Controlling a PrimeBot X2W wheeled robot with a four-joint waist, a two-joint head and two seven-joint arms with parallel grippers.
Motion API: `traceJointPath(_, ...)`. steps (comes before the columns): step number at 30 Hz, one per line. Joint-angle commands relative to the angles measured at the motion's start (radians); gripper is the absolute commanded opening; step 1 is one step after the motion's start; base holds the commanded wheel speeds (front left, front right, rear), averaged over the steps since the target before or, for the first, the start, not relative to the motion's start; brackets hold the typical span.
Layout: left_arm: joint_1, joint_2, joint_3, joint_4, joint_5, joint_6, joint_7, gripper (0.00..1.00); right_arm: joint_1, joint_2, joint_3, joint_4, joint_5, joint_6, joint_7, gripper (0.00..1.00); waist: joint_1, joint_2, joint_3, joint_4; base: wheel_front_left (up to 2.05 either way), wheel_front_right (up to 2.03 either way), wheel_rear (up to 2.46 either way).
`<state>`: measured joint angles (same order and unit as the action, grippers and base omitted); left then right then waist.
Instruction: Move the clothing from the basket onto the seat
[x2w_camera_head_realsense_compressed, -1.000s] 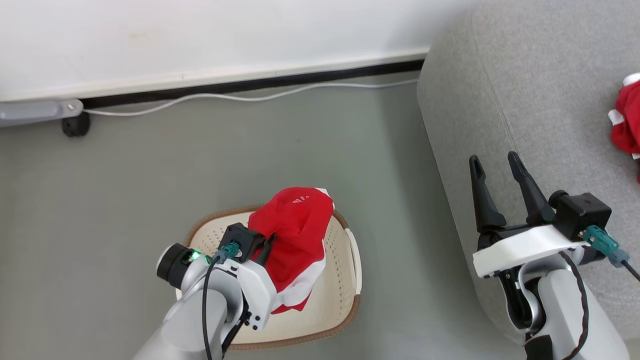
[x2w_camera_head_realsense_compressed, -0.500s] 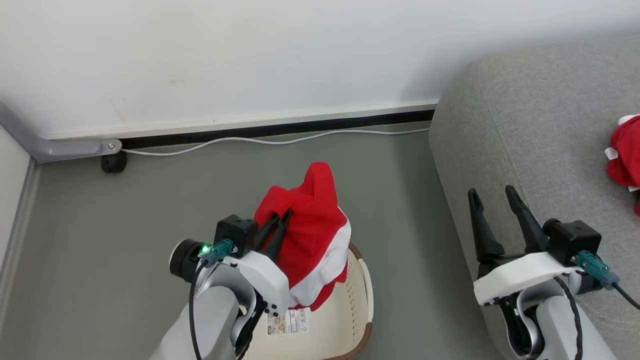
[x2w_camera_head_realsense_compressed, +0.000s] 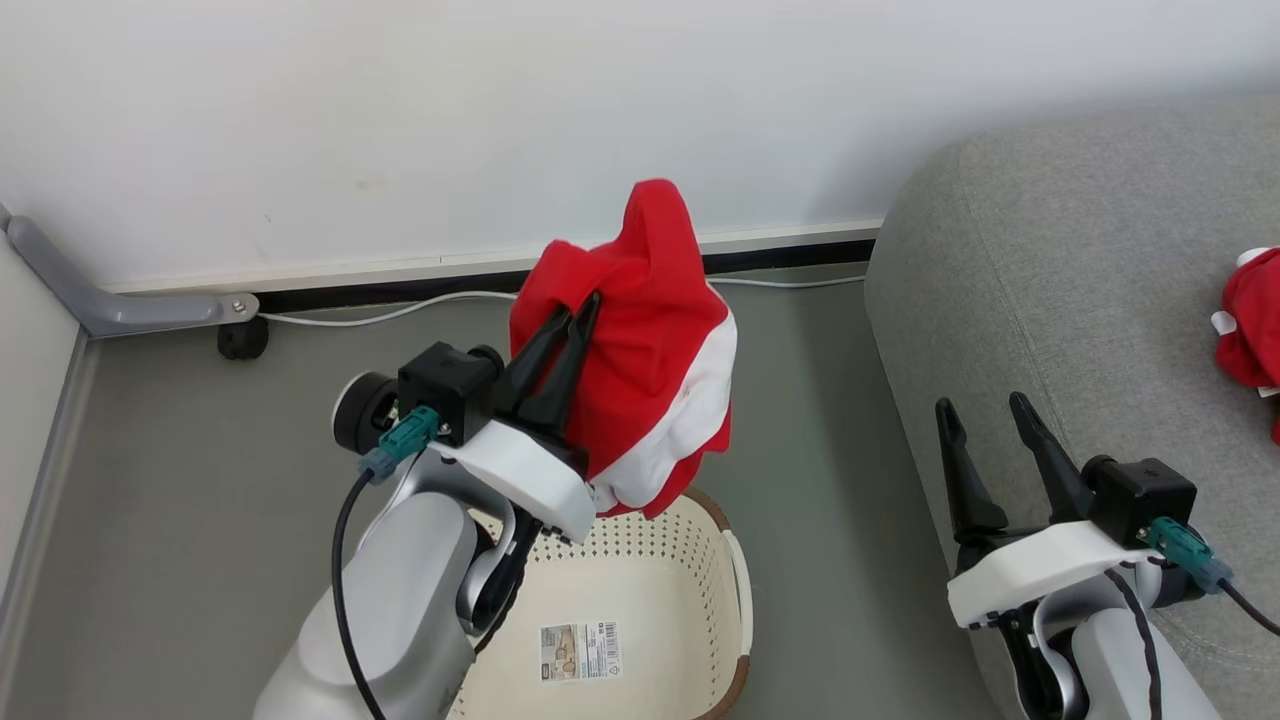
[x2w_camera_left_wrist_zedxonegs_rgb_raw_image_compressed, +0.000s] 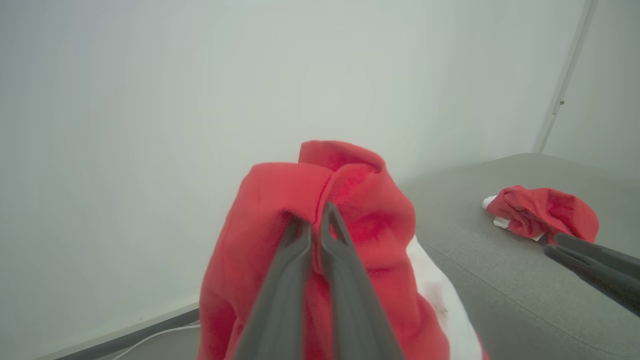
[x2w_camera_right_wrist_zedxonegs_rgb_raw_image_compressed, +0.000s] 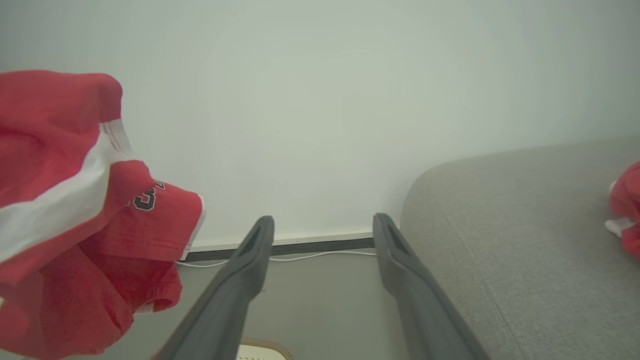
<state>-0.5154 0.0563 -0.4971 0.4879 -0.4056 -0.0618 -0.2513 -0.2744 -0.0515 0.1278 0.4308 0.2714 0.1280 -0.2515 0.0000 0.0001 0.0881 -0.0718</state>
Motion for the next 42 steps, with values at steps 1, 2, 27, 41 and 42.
traceJointPath(1, -0.060, 0.021, 0.036, -0.049, 0.001, -0.005, -0.007, 0.00, 0.000, 0.001, 0.017, -0.022, -0.003, 0.003, -0.010, 1.00, 0.0000, -0.0001, 0.000, 0.000, 0.00, 0.00, 0.00)
traceJointPath(2, -0.066, 0.022, 0.036, -0.067, -0.001, -0.006, -0.002, 0.00, 0.001, 0.001, 0.016, -0.022, -0.002, 0.003, -0.010, 1.00, 0.0000, -0.0001, 0.000, 0.001, 0.00, 0.00, 0.00)
traceJointPath(27, -0.113, 0.053, 0.035, -0.312, -0.020, 0.011, 0.062, 0.00, -0.012, 0.001, 0.035, -0.067, 0.046, 0.003, -0.010, 1.00, 0.0000, -0.0001, 0.019, -0.013, 0.00, 0.00, 0.00)
traceJointPath(41, -0.109, 0.057, 0.014, -0.307, -0.020, 0.015, 0.058, 0.00, -0.079, 0.001, 0.153, -0.365, 0.198, 0.003, -0.010, 1.00, 0.0000, -0.0001, 0.030, -0.020, 0.00, 0.00, 0.00)
traceJointPath(42, -0.110, 0.056, 0.012, -0.306, -0.020, 0.015, 0.057, 0.00, -0.083, 0.001, 0.162, -0.385, 0.203, 0.003, -0.010, 1.00, 0.0000, -0.0001, 0.031, -0.020, 0.00, 0.00, 0.00)
